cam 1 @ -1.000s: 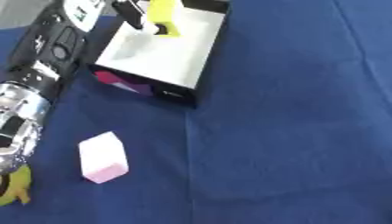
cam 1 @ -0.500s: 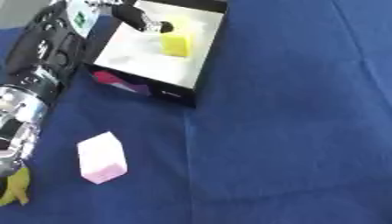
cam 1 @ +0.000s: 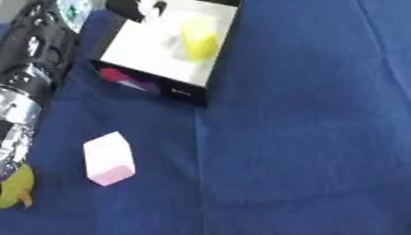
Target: Pick up objects on the table and place them in the box.
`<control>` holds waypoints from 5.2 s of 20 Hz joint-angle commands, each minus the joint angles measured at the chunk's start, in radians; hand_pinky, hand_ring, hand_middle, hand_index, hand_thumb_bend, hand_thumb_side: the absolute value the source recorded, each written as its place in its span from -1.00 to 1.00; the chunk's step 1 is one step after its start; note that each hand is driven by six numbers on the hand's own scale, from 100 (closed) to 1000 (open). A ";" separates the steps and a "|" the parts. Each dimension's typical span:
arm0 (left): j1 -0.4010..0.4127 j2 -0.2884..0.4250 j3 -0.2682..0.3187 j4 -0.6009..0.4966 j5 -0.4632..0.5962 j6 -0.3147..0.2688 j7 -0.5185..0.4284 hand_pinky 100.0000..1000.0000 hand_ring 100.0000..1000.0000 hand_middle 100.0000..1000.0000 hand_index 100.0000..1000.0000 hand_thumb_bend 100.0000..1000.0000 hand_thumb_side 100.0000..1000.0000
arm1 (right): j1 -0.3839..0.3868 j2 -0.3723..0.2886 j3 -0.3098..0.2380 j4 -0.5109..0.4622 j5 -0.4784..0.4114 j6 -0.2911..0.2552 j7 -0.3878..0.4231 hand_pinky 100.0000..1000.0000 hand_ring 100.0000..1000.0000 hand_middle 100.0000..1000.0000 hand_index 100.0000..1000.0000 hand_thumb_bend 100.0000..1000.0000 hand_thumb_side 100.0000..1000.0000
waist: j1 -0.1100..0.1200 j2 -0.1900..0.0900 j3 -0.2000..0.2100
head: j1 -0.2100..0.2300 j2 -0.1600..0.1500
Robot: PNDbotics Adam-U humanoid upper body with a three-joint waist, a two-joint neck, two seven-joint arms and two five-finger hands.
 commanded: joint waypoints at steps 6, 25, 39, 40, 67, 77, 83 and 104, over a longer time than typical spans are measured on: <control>0.041 0.232 -0.023 -0.141 0.364 0.044 0.044 0.71 0.58 0.73 0.76 -1.00 -0.40 | 0.035 -0.074 -0.034 0.005 -0.010 -0.018 -0.033 1.00 1.00 1.00 0.78 -1.00 -0.18 | -0.039 -0.118 0.078 | -0.071 0.031; 0.660 0.591 0.124 -0.687 0.900 0.242 0.272 0.65 0.47 0.58 0.65 -1.00 -0.16 | 0.077 -0.133 -0.072 -0.002 -0.047 -0.058 -0.094 1.00 1.00 1.00 0.77 -1.00 -0.18 | -0.091 -0.144 0.193 | -0.129 0.031; 0.968 0.495 0.188 -0.816 0.806 0.308 0.253 0.64 0.44 0.54 0.63 -1.00 0.01 | 0.107 -0.140 -0.086 0.008 -0.046 -0.071 -0.107 1.00 1.00 1.00 0.77 -1.00 -0.18 | -0.113 -0.158 0.222 | -0.149 0.031; 0.973 0.486 0.191 -0.821 0.807 0.310 0.252 0.64 0.44 0.54 0.63 -1.00 0.01 | 0.108 -0.141 -0.086 0.008 -0.046 -0.072 -0.108 1.00 1.00 1.00 0.77 -1.00 -0.18 | -0.114 -0.159 0.223 | -0.152 0.031; 0.925 0.310 -0.080 -1.090 0.541 0.327 0.003 0.79 0.62 0.69 0.80 -1.00 0.42 | 0.203 -0.172 -0.079 0.021 0.003 -0.059 -0.084 1.00 1.00 1.00 0.78 -1.00 -0.18 | -0.048 -0.232 0.285 | -0.187 0.031; 0.869 0.178 -0.167 -1.083 0.572 0.360 -0.205 0.80 0.59 0.68 0.78 -1.00 0.59 | 0.229 -0.165 -0.077 0.037 0.017 -0.055 -0.074 1.00 1.00 1.00 0.78 -1.00 -0.18 | -0.046 -0.252 0.297 | -0.236 0.031; 0.864 0.112 -0.184 -1.054 0.531 0.364 -0.277 0.85 0.59 0.64 0.80 -1.00 0.67 | 0.238 -0.162 -0.078 0.044 0.020 -0.056 -0.071 1.00 1.00 1.00 0.78 -1.00 -0.18 | -0.050 -0.255 0.301 | -0.273 0.031; 0.860 0.013 -0.198 -1.067 0.461 0.368 -0.324 1.00 0.67 0.68 0.84 -1.00 -0.04 | 0.243 -0.174 -0.080 0.060 0.026 -0.066 -0.064 1.00 1.00 1.00 0.78 -1.00 -0.18 | -0.047 -0.250 0.313 | -0.244 0.031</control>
